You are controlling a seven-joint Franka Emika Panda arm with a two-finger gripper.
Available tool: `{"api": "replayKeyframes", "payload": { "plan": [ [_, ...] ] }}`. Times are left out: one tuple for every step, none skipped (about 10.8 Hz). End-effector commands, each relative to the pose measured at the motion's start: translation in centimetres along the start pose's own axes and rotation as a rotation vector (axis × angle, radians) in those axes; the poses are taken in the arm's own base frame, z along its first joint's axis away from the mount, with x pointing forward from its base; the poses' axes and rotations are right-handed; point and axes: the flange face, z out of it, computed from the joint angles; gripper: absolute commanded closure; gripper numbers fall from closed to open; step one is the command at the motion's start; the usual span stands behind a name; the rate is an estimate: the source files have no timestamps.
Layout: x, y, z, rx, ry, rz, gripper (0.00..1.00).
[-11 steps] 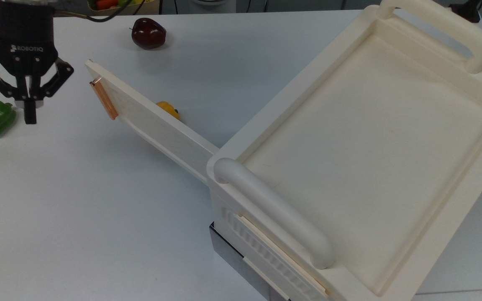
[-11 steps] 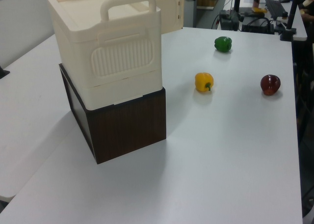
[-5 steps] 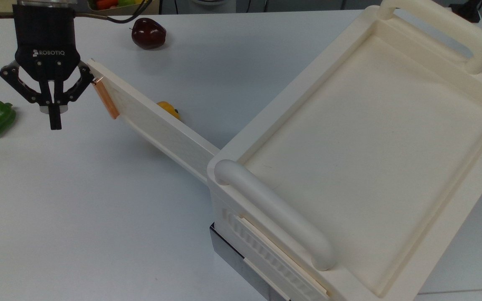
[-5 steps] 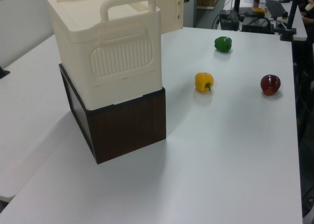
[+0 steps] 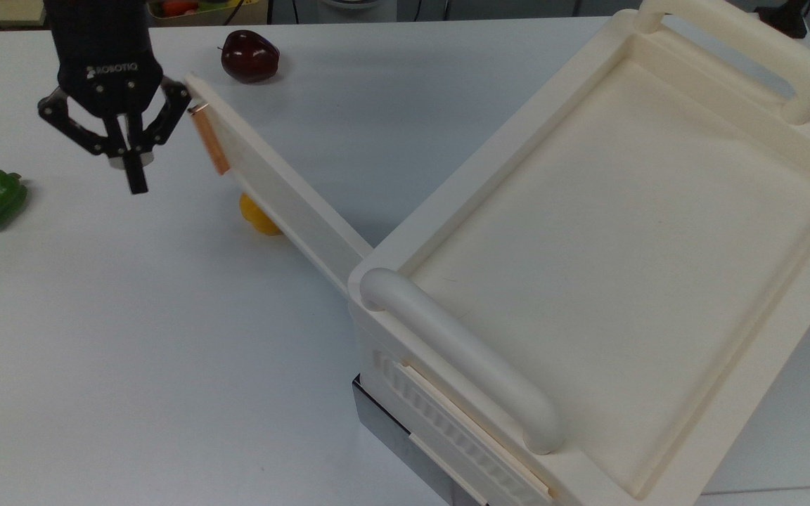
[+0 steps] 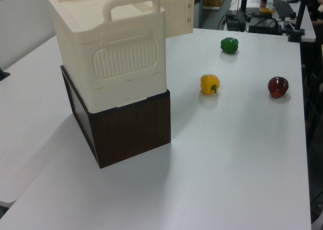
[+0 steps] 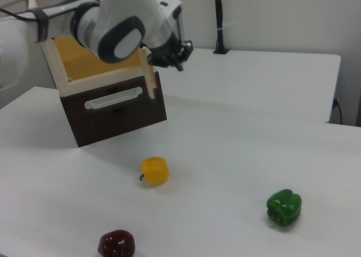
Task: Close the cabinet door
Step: 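Push the door's outer face with the gripper, swinging it toward the cabinet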
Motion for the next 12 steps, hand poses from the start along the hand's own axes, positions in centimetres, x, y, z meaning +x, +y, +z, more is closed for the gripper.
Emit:
{"api": "replayKeyframes", "payload": {
  "plan": [
    [1.1, -3.8, -2.4, 0.149, -0.013, -0.083, 0.99],
    [1.3, -4.7, -2.1, 0.187, -0.028, -0.109, 0.98],
    [1.5, -5.3, -2.0, 0.207, -0.034, -0.126, 0.98],
    [2.1, -6.3, -1.7, 0.226, -0.034, -0.145, 0.98],
    [3.0, -7.9, -1.4, 0.249, -0.035, -0.170, 0.98],
    [4.0, -9.5, -1.2, 0.267, -0.031, -0.195, 0.97],
    [4.7, -10.7, -1.0, 0.278, -0.028, -0.201, 0.97],
    [5.2, -12.0, -0.2, 0.294, -0.032, -0.216, 0.94],
    [5.8, -13.1, 0.1, 0.305, -0.030, -0.229, 0.89],
    [6.1, -13.6, -0.1, 0.308, -0.026, -0.232, 0.85],
    [6.5, -14.0, -0.3, 0.313, -0.022, -0.230, 0.83],
    [7.2, -15.3, -0.4, 0.329, -0.014, -0.239, 0.82]
  ]
}}
